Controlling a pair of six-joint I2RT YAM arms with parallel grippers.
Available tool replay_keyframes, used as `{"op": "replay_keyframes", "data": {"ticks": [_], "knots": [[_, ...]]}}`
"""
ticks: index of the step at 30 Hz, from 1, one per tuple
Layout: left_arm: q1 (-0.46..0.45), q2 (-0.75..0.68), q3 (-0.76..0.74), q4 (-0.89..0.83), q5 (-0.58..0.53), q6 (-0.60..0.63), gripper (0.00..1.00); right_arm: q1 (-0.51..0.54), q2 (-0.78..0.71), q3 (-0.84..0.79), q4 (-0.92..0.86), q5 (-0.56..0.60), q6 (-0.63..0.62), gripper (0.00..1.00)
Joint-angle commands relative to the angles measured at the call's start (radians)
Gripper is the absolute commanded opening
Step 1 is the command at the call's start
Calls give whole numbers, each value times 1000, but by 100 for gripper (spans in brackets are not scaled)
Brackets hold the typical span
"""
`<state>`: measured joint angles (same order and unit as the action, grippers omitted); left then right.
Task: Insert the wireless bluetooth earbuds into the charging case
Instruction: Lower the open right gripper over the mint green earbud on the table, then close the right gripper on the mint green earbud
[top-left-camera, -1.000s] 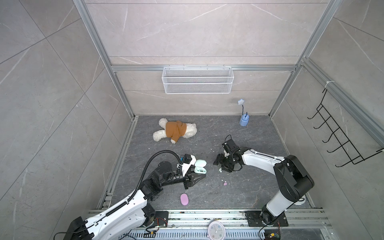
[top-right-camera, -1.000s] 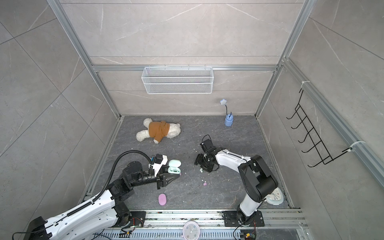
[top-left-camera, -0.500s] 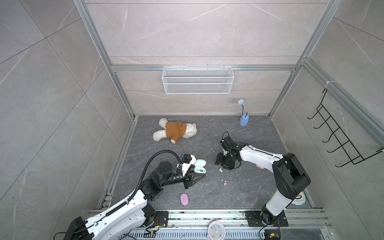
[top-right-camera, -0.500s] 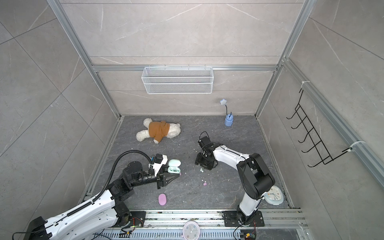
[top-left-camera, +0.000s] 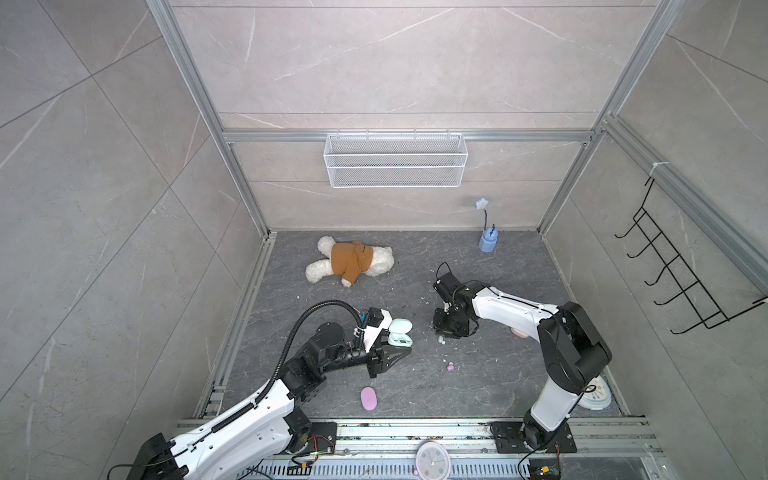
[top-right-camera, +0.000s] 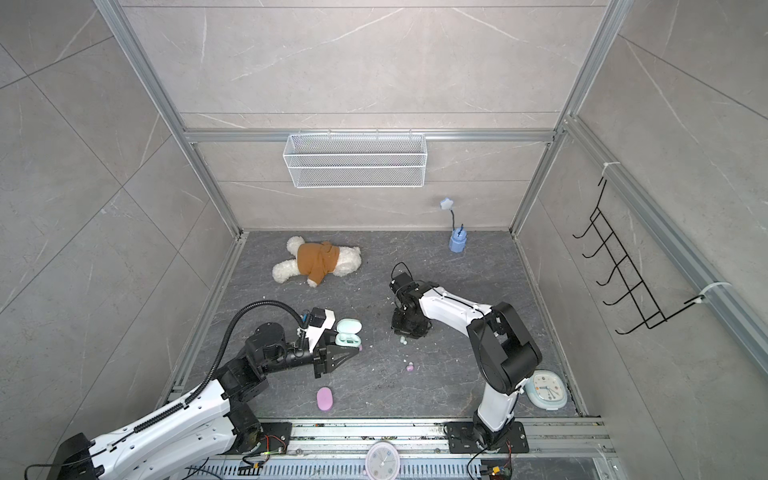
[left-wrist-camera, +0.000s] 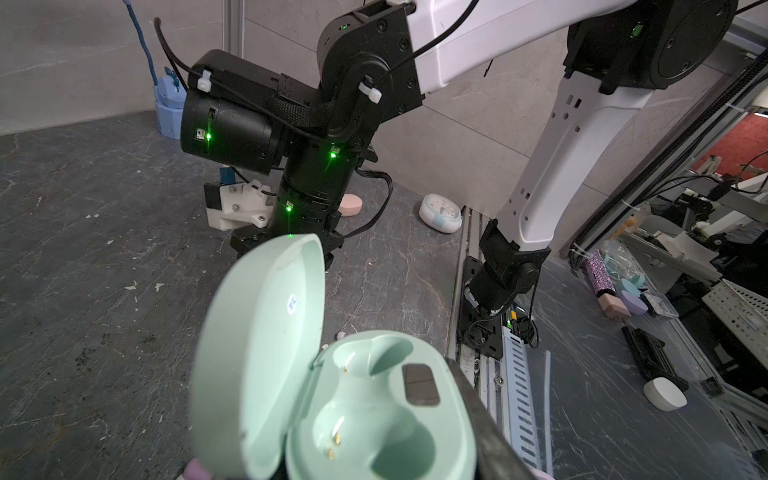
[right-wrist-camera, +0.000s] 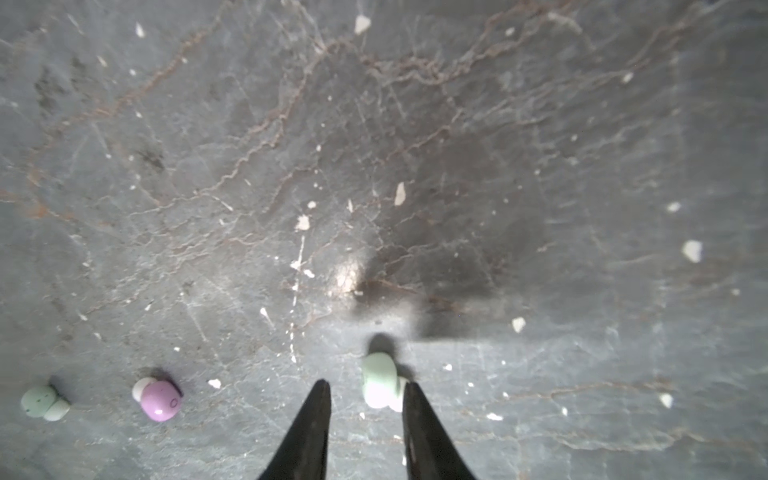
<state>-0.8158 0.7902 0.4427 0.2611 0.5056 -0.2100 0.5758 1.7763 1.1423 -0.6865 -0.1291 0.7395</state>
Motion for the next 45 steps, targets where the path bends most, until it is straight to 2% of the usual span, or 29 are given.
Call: {"op": "replay_keyframes", "data": {"ticks": [1,8,24,32,45], "knots": [[-1,-18,15,17,0,22,20,5,26,23,-33,22,-12,30],[-1,-17,14,17,1,23,20,7,43,29,-26,17,-12,24],[-1,-20,12,17,-4,22,19,25,84,36,-39,12,-16,21],[-2,-28,9,15,-7,20,19,36,102,49,-84,47,-39,21],[-2,-34,11,9,-4,18,19,40,82,59,-106,51,-26,29]]}}
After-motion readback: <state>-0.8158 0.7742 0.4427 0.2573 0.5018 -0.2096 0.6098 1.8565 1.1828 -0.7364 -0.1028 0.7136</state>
